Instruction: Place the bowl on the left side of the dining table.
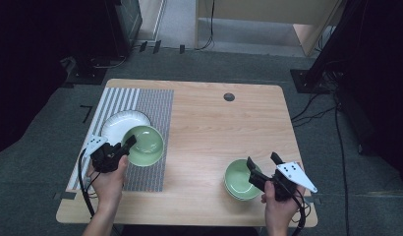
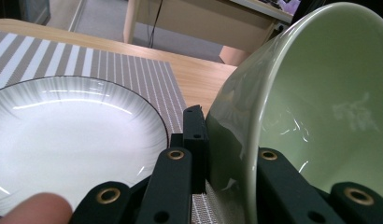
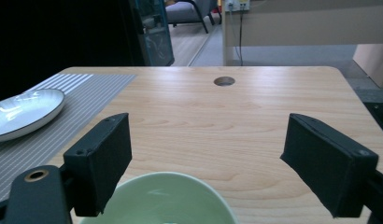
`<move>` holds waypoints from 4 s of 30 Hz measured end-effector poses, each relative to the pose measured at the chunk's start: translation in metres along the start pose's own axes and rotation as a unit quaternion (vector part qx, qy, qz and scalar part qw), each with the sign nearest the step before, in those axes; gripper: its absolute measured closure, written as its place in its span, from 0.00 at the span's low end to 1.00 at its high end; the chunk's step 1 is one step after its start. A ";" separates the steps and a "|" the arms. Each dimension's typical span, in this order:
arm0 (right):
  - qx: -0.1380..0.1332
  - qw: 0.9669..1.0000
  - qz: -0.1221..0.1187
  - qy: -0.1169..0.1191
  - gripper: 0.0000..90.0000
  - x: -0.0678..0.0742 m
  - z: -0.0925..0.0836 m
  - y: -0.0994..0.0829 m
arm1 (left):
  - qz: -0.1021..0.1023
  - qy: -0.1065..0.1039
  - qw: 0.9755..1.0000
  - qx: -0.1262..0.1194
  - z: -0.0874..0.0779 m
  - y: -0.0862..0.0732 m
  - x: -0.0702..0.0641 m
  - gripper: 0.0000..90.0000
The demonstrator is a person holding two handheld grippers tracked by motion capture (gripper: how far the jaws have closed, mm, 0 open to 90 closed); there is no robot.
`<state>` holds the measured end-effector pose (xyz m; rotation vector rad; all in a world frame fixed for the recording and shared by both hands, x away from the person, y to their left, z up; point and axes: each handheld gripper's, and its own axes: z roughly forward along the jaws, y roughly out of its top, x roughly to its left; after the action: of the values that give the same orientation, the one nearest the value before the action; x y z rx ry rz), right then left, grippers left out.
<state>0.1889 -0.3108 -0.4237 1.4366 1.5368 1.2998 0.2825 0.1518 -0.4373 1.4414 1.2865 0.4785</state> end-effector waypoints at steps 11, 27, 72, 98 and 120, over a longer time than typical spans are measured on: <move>0.009 1.000 0.002 -0.023 0.17 -0.021 -0.001 -0.001 | -0.007 0.007 1.000 -0.003 -0.001 0.001 0.009 0.92; 0.016 0.998 -0.002 -0.065 0.18 -0.059 -0.017 -0.021 | -0.015 0.022 1.000 -0.008 -0.002 0.003 0.020 0.92; 0.197 0.976 -0.012 -0.090 0.20 -0.123 0.007 -0.083 | -0.054 0.065 0.996 -0.017 0.008 0.023 0.062 0.92; 0.211 0.973 -0.029 -0.084 0.21 -0.120 0.010 -0.084 | -0.088 0.095 0.991 0.018 0.031 0.029 0.092 0.92; 0.211 0.973 -0.029 -0.084 0.21 -0.120 0.010 -0.084 | -0.117 0.116 0.980 0.114 0.061 0.031 0.123 0.92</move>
<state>0.1931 -0.4167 -0.5247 1.6958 1.7938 0.8208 0.3875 0.2383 -0.4725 1.4282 1.7210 0.3560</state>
